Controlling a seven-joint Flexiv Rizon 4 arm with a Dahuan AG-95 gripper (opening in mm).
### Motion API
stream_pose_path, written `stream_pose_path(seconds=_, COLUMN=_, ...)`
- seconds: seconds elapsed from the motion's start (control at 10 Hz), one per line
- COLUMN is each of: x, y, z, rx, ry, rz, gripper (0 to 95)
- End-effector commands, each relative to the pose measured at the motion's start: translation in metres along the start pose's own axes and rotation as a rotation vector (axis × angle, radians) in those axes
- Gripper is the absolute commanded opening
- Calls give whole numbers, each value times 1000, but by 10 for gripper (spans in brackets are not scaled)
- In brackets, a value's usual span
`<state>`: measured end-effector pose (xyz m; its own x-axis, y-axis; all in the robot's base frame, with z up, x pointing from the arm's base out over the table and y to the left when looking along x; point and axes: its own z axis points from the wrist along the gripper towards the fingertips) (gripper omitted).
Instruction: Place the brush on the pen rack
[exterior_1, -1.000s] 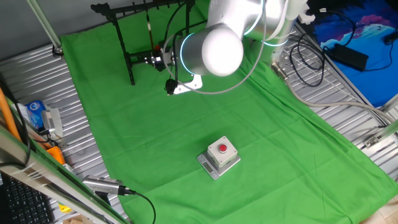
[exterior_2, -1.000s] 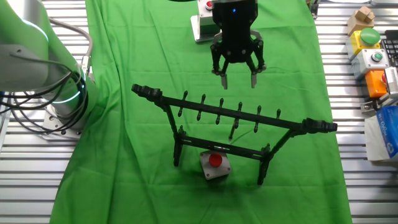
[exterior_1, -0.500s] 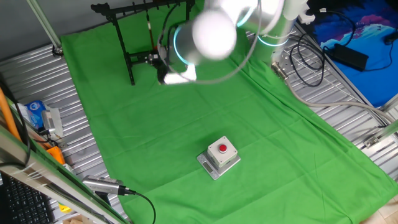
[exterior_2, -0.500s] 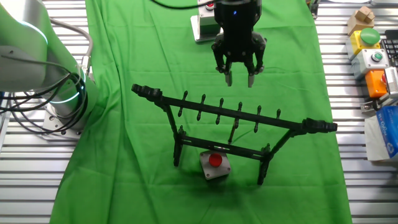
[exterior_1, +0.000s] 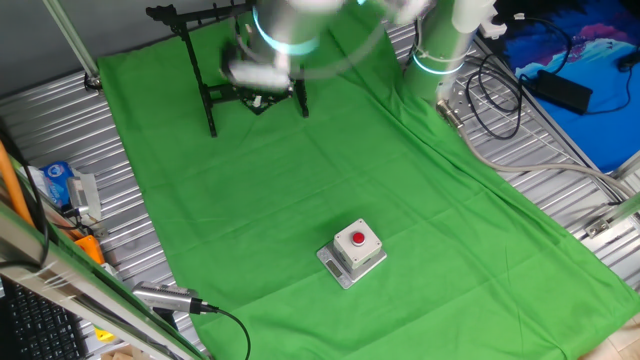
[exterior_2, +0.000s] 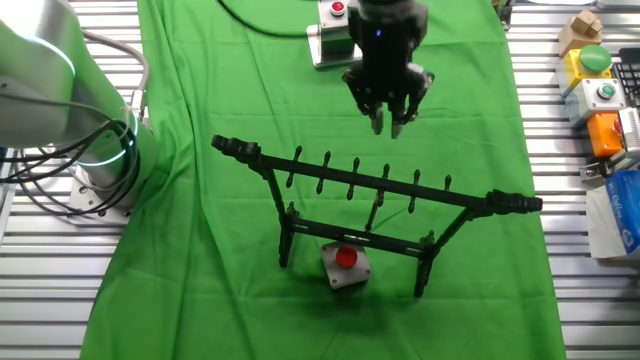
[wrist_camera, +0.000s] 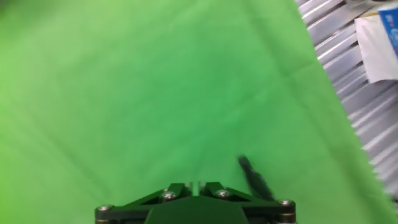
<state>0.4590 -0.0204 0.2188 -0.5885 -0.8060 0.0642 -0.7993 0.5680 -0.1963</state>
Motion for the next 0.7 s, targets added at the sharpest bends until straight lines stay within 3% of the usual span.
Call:
stream_pose_path(seconds=0.1, x=-14, y=5, z=0, rx=-156, ry=-194, rz=217, gripper=0)
stream_pose_path(seconds=0.2, x=-15, y=5, z=1, rx=-155, ry=-172, rz=204, gripper=0)
stream_pose_path(seconds=0.6, x=-15, y=5, z=1, rx=-144, ry=-142, rz=168, gripper=0)
stream_pose_path(seconds=0.7, x=-15, y=5, z=1, rx=-145, ry=-115, rz=158, gripper=0)
